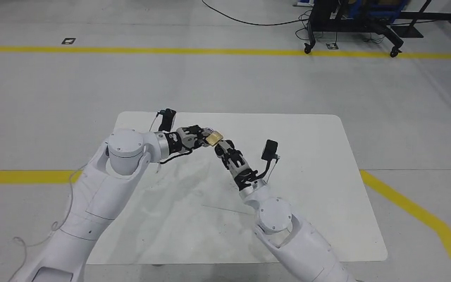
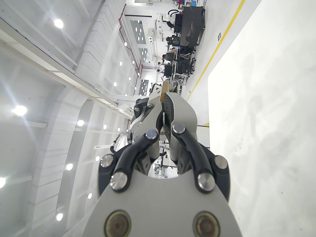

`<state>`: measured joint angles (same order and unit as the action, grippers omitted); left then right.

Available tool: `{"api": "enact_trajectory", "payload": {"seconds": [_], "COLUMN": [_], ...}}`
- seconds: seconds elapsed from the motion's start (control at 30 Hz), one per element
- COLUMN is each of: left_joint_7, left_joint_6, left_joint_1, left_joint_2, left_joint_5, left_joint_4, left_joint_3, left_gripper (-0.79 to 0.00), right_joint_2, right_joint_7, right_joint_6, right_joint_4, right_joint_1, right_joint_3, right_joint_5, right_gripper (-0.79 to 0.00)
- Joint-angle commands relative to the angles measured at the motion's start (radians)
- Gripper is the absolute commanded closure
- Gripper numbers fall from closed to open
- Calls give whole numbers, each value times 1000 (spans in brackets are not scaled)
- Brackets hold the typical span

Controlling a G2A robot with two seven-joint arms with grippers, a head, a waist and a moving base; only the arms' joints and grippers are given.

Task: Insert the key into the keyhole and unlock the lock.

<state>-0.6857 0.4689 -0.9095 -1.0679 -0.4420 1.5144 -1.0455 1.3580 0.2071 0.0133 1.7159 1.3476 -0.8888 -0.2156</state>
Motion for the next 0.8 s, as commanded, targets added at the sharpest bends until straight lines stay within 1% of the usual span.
{"api": "enact_trajectory", "payload": {"seconds": [0.0, 0.3, 0.63, 0.67, 0.7, 0.73, 0.77], "left_joint_7": [16, 27, 11, 10, 10, 9, 9], "left_joint_6": [-5, -8, -1, 1, 2, 3, 4], "left_joint_1": [-5, -9, -6, -5, -5, -5, -4], "left_joint_2": [-2, -8, -10, -11, -11, -11, -11], "left_joint_5": [-6, -11, 7, 7, 7, 6, 5], "left_joint_4": [5, 11, 8, 7, 6, 4, 3], "left_joint_3": [-3, 1, 4, 4, 3, 2, 0], "left_gripper": [0, 0, 0, 0, 0, 0, 0], "right_joint_2": [2, 17, 30, 31, 32, 33, 33], "right_joint_7": [5, 22, 20, 19, 18, 18, 17], "right_joint_6": [0, 0, 2, 3, 3, 3, 3], "right_joint_4": [0, -16, -17, -16, -16, -14, -13], "right_joint_1": [1, -3, 2, 2, 3, 4, 6], "right_joint_3": [-2, -1, -8, -9, -11, -13, -15], "right_joint_5": [3, 21, 44, 47, 49, 49, 50], "right_gripper": [0, 0, 0, -40, -99, -219, -259]}}
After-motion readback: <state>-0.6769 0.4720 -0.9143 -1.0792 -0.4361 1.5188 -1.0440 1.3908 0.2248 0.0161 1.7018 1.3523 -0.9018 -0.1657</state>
